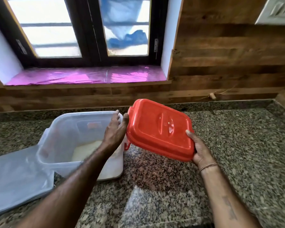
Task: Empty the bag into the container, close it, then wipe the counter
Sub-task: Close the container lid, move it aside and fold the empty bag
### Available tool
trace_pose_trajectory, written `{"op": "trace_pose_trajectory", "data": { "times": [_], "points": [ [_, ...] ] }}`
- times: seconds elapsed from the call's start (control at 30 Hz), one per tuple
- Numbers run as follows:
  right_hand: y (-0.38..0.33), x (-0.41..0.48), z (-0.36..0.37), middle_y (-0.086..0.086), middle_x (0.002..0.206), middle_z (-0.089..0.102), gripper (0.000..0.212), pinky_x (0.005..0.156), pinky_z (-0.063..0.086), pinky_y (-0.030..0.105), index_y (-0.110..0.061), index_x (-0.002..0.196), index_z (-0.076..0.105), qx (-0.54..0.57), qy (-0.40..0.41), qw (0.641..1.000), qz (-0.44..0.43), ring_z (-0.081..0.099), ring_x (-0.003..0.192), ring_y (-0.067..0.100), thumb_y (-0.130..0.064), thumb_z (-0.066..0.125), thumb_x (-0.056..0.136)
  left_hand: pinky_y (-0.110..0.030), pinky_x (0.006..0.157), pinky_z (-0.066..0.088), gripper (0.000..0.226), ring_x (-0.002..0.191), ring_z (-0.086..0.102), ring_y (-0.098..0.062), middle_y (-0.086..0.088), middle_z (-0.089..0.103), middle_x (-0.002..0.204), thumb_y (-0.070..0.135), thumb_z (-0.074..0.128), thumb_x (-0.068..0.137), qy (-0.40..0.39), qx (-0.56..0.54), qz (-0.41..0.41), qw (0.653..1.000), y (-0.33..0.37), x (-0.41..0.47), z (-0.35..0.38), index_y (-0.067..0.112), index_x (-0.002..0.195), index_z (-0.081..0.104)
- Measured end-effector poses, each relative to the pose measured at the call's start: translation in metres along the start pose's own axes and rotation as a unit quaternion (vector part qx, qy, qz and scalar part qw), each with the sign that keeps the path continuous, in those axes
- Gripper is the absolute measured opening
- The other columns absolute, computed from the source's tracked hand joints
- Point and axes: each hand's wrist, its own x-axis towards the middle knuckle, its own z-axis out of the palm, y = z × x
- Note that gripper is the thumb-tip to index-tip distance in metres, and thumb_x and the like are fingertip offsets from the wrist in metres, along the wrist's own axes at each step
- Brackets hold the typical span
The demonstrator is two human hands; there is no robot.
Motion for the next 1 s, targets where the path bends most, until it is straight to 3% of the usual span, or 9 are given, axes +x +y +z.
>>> {"op": "trace_pose_trajectory", "data": {
  "times": [0.1,0.2,0.37,0.47,0.6,0.67,0.73,0.87,1.0],
  "points": [
    [-0.005,-0.012,0.046,0.022,0.127,0.071,0.047,0.09,0.057,0.064,-0.015,0.138,0.063,-0.018,-0.037,0.999,-0.009,0.07,0.113,0.043,-0.024,0.072,0.093,-0.047,0.106,0.05,0.086,0.128,0.058,-0.023,-0.003,0.053,0.148,0.079,0.054,0.084,0.021,-0.116,0.004,0.993,0.018,0.007,-0.024,0.032,0.153,0.035],
    [-0.003,-0.022,0.101,0.022,0.124,0.072,0.057,0.08,0.062,0.059,-0.013,0.139,0.057,-0.031,-0.023,0.999,-0.027,0.073,0.107,0.041,-0.022,0.079,0.087,-0.046,0.093,0.059,0.065,0.107,0.069,-0.019,-0.001,0.068,0.125,0.06,0.072,0.082,0.061,-0.137,0.017,0.989,0.014,0.015,-0.07,0.029,0.136,0.055],
    [0.018,-0.034,0.194,0.017,0.122,0.071,0.063,0.09,0.061,0.052,-0.008,0.135,0.054,-0.133,0.016,0.984,-0.116,0.073,0.106,0.034,-0.021,0.085,0.082,-0.047,0.094,0.058,0.07,0.104,0.071,-0.021,0.004,0.072,0.114,0.072,0.074,0.071,0.127,-0.095,-0.024,0.987,-0.031,0.009,-0.144,0.032,0.127,0.062],
    [0.038,-0.037,0.236,0.011,0.114,0.072,0.046,0.09,0.062,0.046,-0.013,0.121,0.06,-0.217,0.034,0.963,-0.157,0.073,0.102,0.028,-0.025,0.084,0.083,-0.031,0.081,0.055,0.036,0.095,0.069,-0.017,0.008,0.069,0.101,0.05,0.073,0.087,0.153,-0.091,-0.046,0.983,-0.051,-0.009,-0.174,0.034,0.117,0.061],
    [0.063,-0.04,0.261,0.006,0.111,0.069,0.05,0.074,0.06,0.03,-0.014,0.124,0.056,-0.305,0.039,0.941,-0.142,0.07,0.097,0.022,-0.037,0.08,0.086,-0.045,0.088,0.059,0.064,0.095,0.072,-0.025,-0.001,0.074,0.105,0.067,0.071,0.072,0.155,-0.08,-0.082,0.981,-0.081,-0.011,-0.198,0.027,0.121,0.065],
    [0.074,-0.038,0.262,0.009,0.116,0.07,0.063,0.08,0.062,0.036,-0.011,0.127,0.055,-0.323,0.048,0.937,-0.124,0.071,0.099,0.024,-0.047,0.08,0.081,-0.047,0.087,0.06,0.073,0.092,0.072,-0.025,0.0,0.075,0.102,0.075,0.067,0.064,0.151,-0.067,-0.102,0.981,-0.096,-0.007,-0.204,0.026,0.117,0.066],
    [0.084,-0.041,0.263,0.011,0.117,0.071,0.07,0.085,0.063,0.041,-0.011,0.13,0.057,-0.355,0.062,0.925,-0.118,0.072,0.1,0.026,-0.054,0.078,0.079,-0.046,0.088,0.059,0.071,0.094,0.071,-0.028,-0.004,0.075,0.105,0.072,0.067,0.069,0.143,-0.055,-0.107,0.982,-0.101,-0.009,-0.208,0.022,0.12,0.066],
    [0.094,-0.048,0.268,0.01,0.115,0.069,0.057,0.07,0.055,0.029,-0.009,0.128,0.057,-0.381,0.088,0.912,-0.123,0.069,0.101,0.027,-0.047,0.074,0.088,-0.042,0.091,0.054,0.067,0.104,0.066,-0.031,-0.009,0.07,0.122,0.059,0.067,0.084,0.133,-0.021,-0.117,0.984,-0.107,-0.011,-0.214,0.017,0.135,0.058],
    [0.102,-0.053,0.271,0.008,0.113,0.073,0.071,0.087,0.062,0.048,-0.018,0.126,0.06,-0.417,0.107,0.895,-0.118,0.072,0.098,0.028,-0.068,0.066,0.077,-0.028,0.07,0.048,0.062,0.097,0.061,-0.022,-0.006,0.064,0.124,0.043,0.066,0.094,0.101,-0.073,-0.115,0.985,-0.116,-0.012,-0.212,0.015,0.146,0.047]
  ]
}}
